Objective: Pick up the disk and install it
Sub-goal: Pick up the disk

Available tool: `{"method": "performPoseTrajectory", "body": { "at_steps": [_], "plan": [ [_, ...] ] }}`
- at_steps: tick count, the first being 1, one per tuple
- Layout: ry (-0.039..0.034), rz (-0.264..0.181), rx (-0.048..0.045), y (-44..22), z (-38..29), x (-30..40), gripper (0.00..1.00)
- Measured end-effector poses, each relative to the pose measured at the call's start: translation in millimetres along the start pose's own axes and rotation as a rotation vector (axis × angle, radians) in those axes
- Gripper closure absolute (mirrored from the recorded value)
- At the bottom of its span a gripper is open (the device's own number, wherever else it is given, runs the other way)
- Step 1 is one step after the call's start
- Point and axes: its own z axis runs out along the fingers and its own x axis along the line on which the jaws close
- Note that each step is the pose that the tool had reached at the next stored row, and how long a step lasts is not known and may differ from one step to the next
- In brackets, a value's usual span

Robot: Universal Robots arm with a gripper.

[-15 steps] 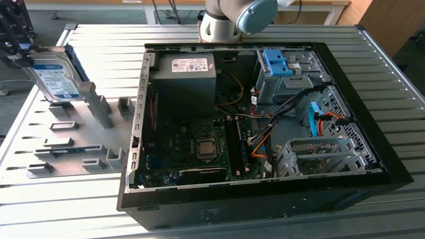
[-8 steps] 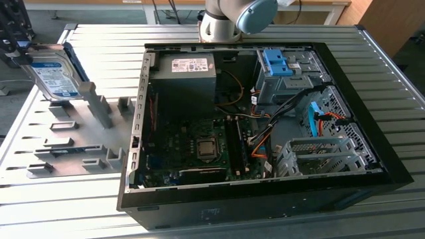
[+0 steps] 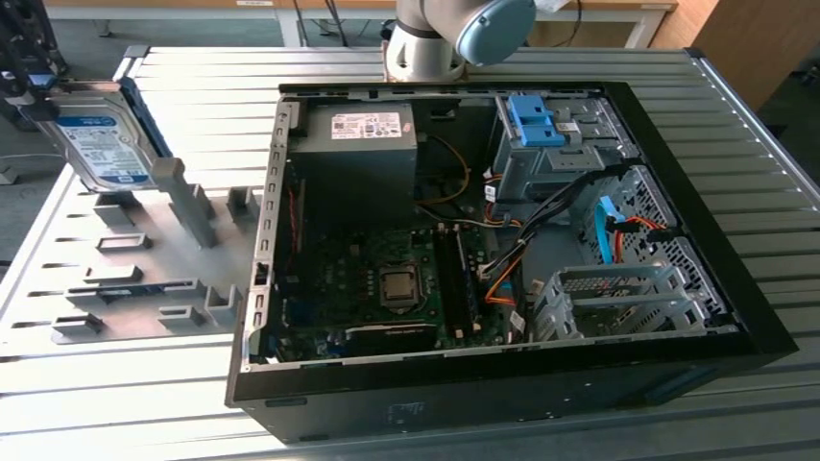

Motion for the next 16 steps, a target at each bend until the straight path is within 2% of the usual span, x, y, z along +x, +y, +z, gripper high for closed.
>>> {"method": "performPoseTrajectory", "body": {
  "at_steps": [16],
  "plan": [
    [0.0, 0.0, 0.0, -0.1, -9.3, 0.3, 0.64]
  ]
}}
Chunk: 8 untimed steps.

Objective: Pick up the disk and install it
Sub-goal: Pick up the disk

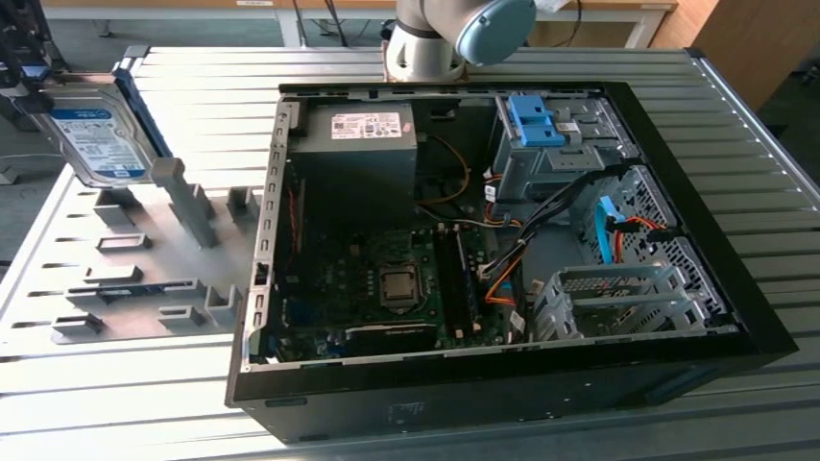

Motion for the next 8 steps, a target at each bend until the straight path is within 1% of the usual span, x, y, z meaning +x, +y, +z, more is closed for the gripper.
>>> {"method": "performPoseTrajectory", "body": {
  "at_steps": [8],
  "plan": [
    [0.0, 0.0, 0.0001, 0.0, -4.7, 0.1, 0.64]
  ]
}}
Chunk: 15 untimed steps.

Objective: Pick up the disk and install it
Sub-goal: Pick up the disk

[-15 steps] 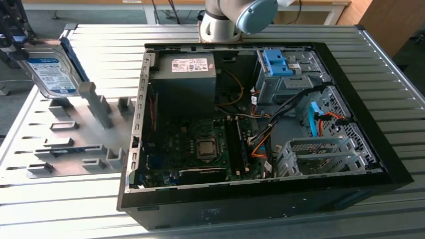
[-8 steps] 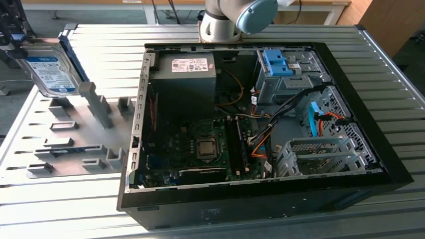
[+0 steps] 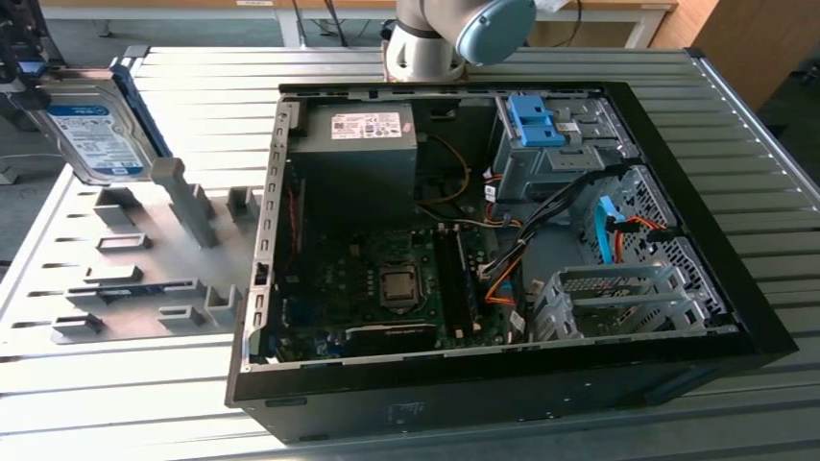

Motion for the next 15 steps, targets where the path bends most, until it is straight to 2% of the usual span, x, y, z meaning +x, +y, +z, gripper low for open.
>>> {"method": "performPoseTrajectory", "body": {
  "at_steps": [15],
  "plan": [
    [0.0, 0.0, 0.0001, -0.1, -9.1, 0.2, 0.64]
  ]
}}
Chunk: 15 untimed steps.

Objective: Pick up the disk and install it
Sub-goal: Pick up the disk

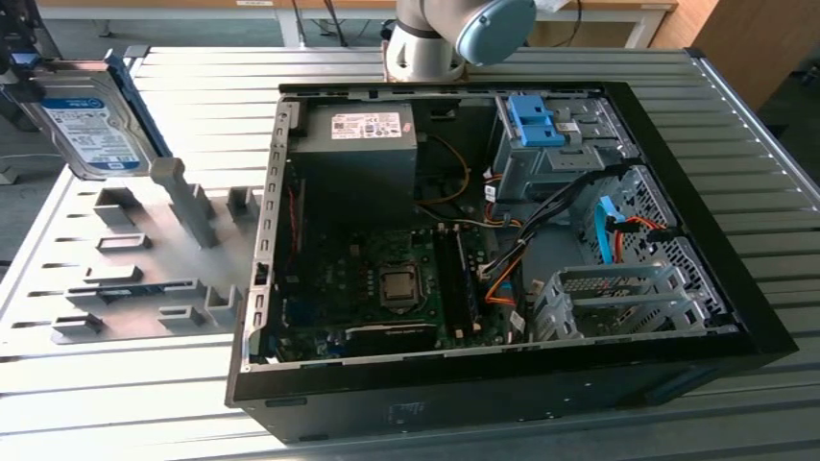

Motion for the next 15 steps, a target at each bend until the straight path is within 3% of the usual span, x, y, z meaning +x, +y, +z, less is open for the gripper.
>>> {"method": "performPoseTrajectory", "body": {
  "at_steps": [15],
  "plan": [
    [0.0, 0.0, 0.0, -0.1, -8.5, 0.2, 0.64]
  ]
}}
